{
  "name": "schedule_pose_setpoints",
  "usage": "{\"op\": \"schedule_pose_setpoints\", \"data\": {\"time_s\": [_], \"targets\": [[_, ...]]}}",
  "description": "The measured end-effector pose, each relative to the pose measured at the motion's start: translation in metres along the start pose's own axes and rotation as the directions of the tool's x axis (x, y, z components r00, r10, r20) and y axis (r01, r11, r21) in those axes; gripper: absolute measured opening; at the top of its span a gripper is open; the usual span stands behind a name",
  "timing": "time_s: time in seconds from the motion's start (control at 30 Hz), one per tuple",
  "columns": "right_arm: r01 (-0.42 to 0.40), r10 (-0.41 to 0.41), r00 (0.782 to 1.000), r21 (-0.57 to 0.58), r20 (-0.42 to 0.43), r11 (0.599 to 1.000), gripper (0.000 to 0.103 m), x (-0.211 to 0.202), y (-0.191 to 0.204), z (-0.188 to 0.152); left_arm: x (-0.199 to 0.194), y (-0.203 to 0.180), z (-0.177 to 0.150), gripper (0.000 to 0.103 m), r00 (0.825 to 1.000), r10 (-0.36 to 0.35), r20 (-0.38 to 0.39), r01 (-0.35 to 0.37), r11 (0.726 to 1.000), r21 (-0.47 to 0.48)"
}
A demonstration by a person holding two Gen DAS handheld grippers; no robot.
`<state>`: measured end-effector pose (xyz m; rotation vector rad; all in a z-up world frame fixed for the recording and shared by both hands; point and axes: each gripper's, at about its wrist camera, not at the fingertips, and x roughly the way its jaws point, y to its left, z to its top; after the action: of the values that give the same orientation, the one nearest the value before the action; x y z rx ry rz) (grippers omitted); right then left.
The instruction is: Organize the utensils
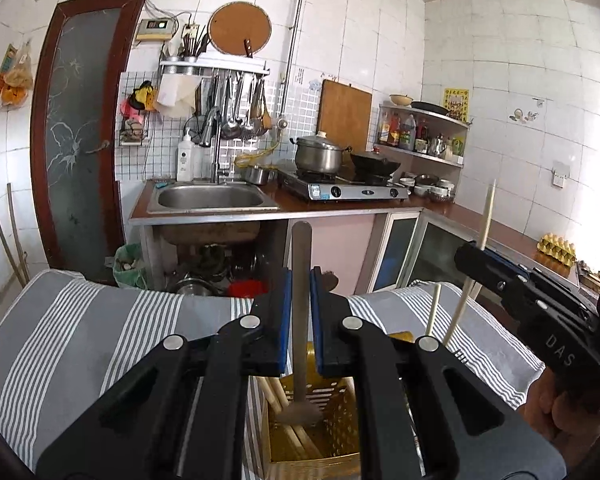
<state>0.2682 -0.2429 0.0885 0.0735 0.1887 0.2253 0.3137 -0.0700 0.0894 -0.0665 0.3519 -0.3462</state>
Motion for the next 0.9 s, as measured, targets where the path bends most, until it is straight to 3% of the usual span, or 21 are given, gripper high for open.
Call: {"op": "schedule_pose_setpoints", "data": {"time_s": [0.07,0.17,0.2,0.27,0.4,0.53,0.63,0.67,0.77,0.9], "targets": [[0.004,-0.004,1.0,0.007,0.0,1.0,0.007,-0.001,-0.002,0.001,0.001,0.001,-0.001,0.021,1.0,0.005,-0.008,-0.005,1.0,-0.001],[0.018,-0.018,1.0,0.023,0.021,1.0,0.008,-0.011,-0.005,0.006,-0.004,0.0,-0.001,0.022,1.0,0.01,0.003,-0.01,1.0,0.007],[0.021,-0.022,0.999,0.025,0.028,0.999,0.011,-0.014,-0.006,0.008,-0.006,0.0,-0.001,0.023,1.0,0.013,0.008,-0.013,1.0,0.011],[0.034,-0.036,0.998,0.033,0.055,0.999,0.037,-0.024,-0.008,0.012,-0.013,-0.002,0.001,0.028,0.999,0.026,0.024,-0.027,0.999,0.017],[0.07,-0.072,0.993,0.025,0.095,0.997,0.041,-0.045,-0.009,0.024,-0.031,-0.007,0.007,0.034,0.996,0.059,0.068,-0.062,0.997,0.042],[0.1,-0.104,0.99,0.047,0.091,0.994,0.05,-0.067,-0.015,0.037,-0.054,-0.006,0.013,0.055,0.987,0.114,0.112,-0.121,0.991,0.06],[0.116,-0.117,0.99,0.025,0.077,0.993,0.053,-0.089,-0.017,0.042,-0.079,-0.005,0.013,0.059,0.981,0.15,0.119,-0.161,0.983,0.085],[0.13,-0.131,0.988,0.007,0.079,0.991,0.059,-0.097,-0.017,0.042,-0.09,-0.005,0.01,0.068,0.977,0.17,0.131,-0.184,0.978,0.103],[0.153,-0.151,0.986,-0.021,0.075,0.988,0.067,-0.126,-0.019,0.029,-0.124,-0.001,-0.008,0.09,0.963,0.209,0.169,-0.231,0.966,0.119],[0.141,-0.14,0.99,-0.036,0.019,0.989,0.075,-0.159,-0.015,-0.017,-0.157,0.01,-0.049,0.098,0.958,0.242,0.152,-0.261,0.958,0.122]]}}
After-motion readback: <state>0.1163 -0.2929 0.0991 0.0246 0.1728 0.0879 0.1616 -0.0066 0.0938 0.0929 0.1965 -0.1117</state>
